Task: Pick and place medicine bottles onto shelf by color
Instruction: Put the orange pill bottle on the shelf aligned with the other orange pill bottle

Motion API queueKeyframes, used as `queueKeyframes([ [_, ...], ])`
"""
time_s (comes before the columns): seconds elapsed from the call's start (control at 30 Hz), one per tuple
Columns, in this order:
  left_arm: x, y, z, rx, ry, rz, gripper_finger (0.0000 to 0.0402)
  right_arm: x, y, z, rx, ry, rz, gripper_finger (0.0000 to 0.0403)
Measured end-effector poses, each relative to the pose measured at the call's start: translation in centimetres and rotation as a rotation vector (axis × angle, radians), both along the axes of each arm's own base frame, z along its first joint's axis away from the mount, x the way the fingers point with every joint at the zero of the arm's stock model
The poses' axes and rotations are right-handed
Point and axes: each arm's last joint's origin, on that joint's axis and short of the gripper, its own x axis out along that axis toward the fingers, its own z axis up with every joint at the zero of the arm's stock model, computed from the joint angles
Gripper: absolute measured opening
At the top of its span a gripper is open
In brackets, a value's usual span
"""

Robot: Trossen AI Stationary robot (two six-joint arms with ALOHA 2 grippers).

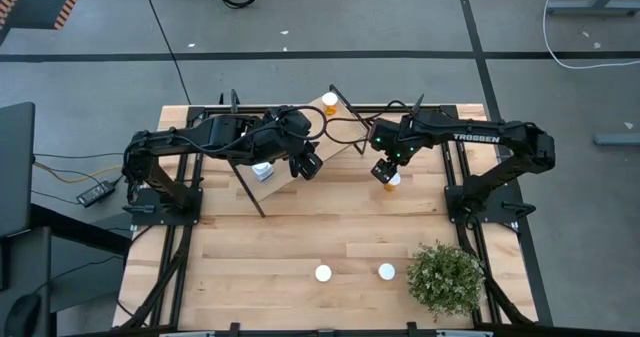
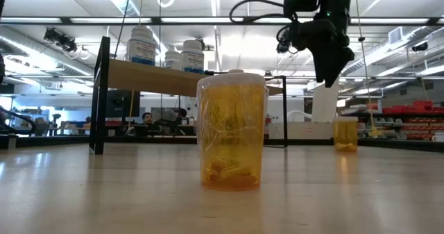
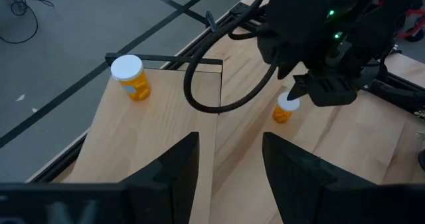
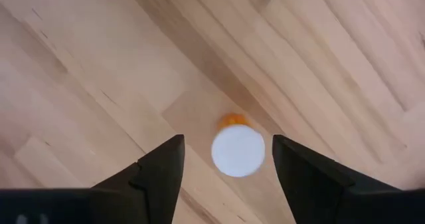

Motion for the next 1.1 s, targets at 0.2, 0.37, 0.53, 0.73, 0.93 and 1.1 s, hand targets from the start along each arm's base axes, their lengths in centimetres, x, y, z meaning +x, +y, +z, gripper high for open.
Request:
queueKeyframes([
  [0.2, 0.0, 0.0, 0.0, 0.0, 0.0, 0.0, 0.0172, -0.7, 0.2, -1.8, 0.015, 0.069, 0.038, 0.0265],
  [0.37, 0.0, 0.0, 0.0, -0.001, -0.001, 0.0, 0.0172, -1.7, 0.5, -4.7, 0.043, 0.143, 0.028, 0.0311],
  [0.53, 0.0, -0.1, 0.0, -0.003, -0.002, -0.002, 0.0172, -2.0, 0.8, -6.7, 0.065, 0.13, 0.0, 0.0339],
  [0.73, 0.0, -0.1, 0.0, -0.004, -0.003, -0.001, 0.0172, -2.0, 0.9, -7.9, 0.088, 0.089, -0.039, 0.0343],
  [0.93, 0.0, -0.1, 0.0, -0.005, -0.003, 0.0, 0.0172, -2.4, 0.9, -8.9, 0.079, 0.094, -0.068, 0.0342],
  [1.1, 0.0, -0.1, 0.0, -0.005, -0.003, 0.0, 0.0172, -2.5, 0.9, -9.1, 0.075, 0.097, -0.076, 0.0332],
])
